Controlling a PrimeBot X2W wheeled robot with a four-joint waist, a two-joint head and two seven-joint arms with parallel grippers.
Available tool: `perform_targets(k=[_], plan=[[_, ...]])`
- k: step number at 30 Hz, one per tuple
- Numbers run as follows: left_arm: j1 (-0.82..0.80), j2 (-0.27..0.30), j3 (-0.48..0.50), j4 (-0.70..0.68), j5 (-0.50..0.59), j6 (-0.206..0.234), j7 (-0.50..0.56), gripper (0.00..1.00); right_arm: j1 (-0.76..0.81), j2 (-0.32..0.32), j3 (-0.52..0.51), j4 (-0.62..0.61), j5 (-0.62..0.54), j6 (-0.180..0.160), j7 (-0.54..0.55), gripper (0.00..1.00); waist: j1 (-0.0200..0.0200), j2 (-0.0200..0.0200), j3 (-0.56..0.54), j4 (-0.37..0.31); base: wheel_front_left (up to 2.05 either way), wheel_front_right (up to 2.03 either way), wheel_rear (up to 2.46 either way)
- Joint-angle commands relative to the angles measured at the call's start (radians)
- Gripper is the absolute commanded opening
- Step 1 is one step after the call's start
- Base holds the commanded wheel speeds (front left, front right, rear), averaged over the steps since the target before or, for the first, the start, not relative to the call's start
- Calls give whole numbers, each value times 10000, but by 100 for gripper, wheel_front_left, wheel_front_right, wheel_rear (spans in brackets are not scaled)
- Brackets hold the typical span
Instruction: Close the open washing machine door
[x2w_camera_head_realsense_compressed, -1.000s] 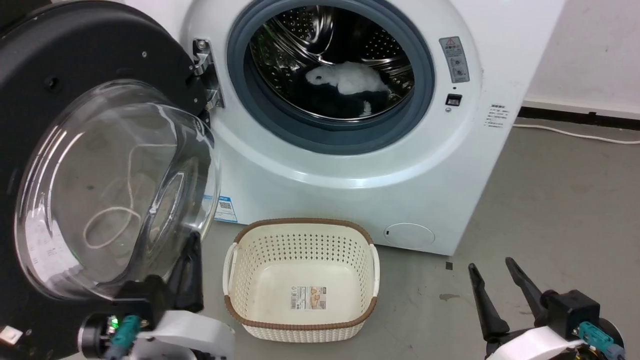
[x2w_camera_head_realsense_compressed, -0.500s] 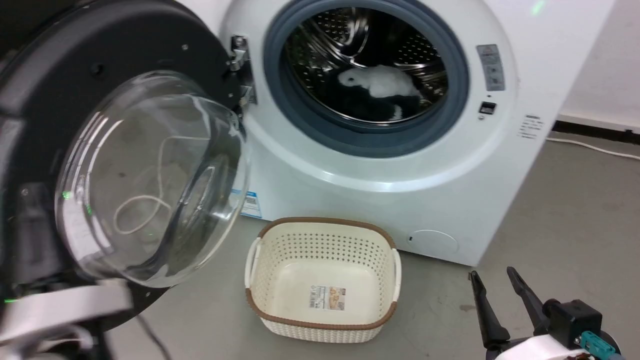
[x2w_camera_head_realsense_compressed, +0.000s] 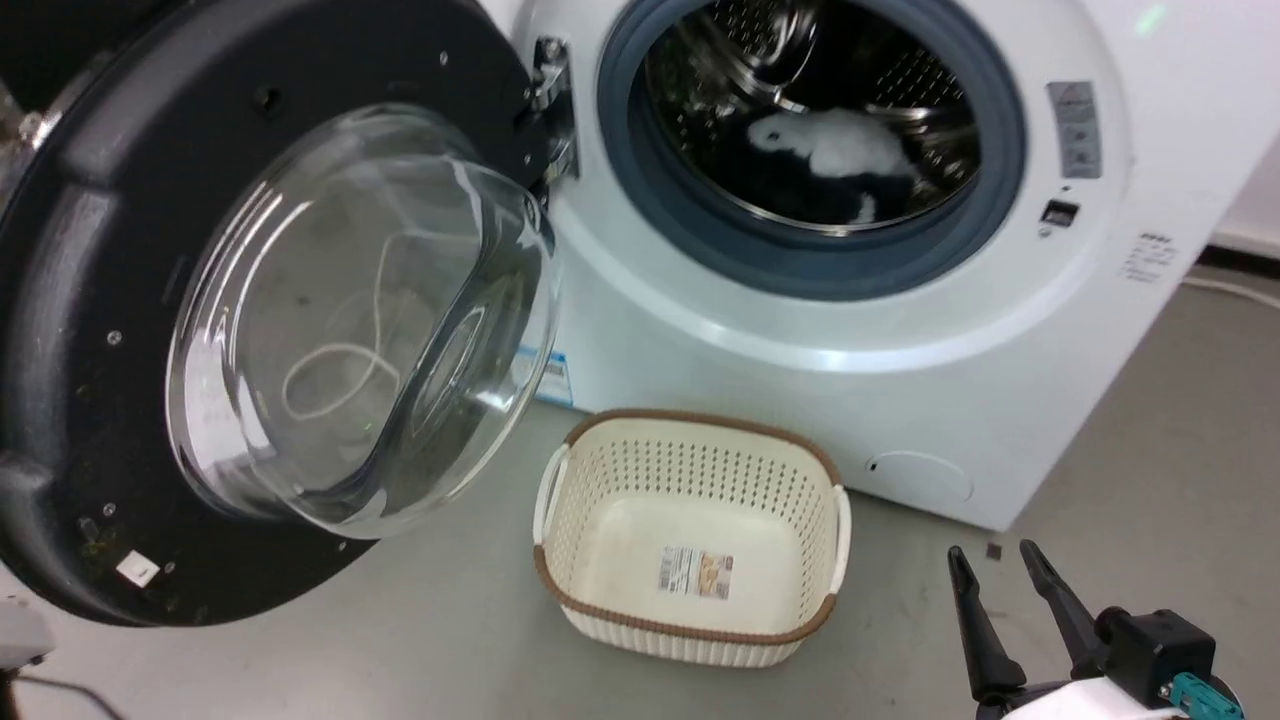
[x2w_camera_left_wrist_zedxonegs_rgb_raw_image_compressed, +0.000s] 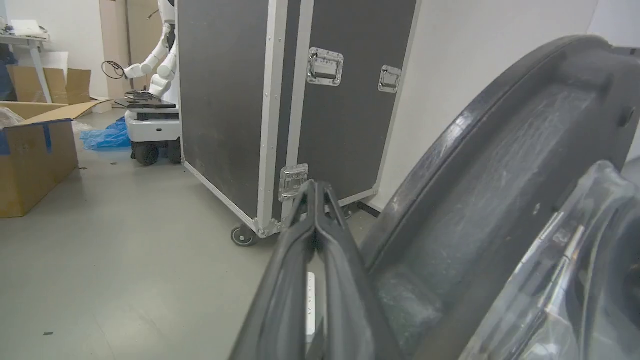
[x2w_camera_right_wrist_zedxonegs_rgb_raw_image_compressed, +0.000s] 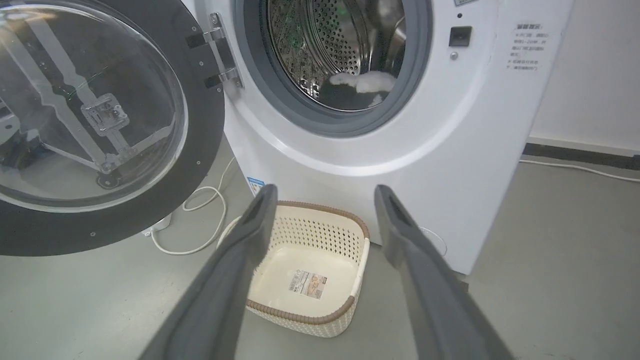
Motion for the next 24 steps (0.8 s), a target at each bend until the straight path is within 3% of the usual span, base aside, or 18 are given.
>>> perform_targets(k=[1, 7, 14, 24], plan=[[-167, 248, 132, 253, -27, -78, 118, 0, 31, -3, -20, 33, -11, 7, -106, 100, 0, 0, 233, 105, 0, 0, 0], [-695, 1352, 24, 1783, -141, -271, 804, 0, -223, -3, -106, 27, -203, 7, -230, 100, 0, 0, 886, 190, 0, 0, 0], [-901, 2252, -852, 2733, -730, -708, 2177, 0, -395, -3, -79, 109, -174, 7, -343, 100, 0, 0, 1239, 267, 0, 0, 0], [248, 2968, -3028, 1515, -3541, -855, 5112, 0, -388, -3, -183, 555, 414, 8, -577, 100, 0, 0, 791, 636, 0, 0, 0]])
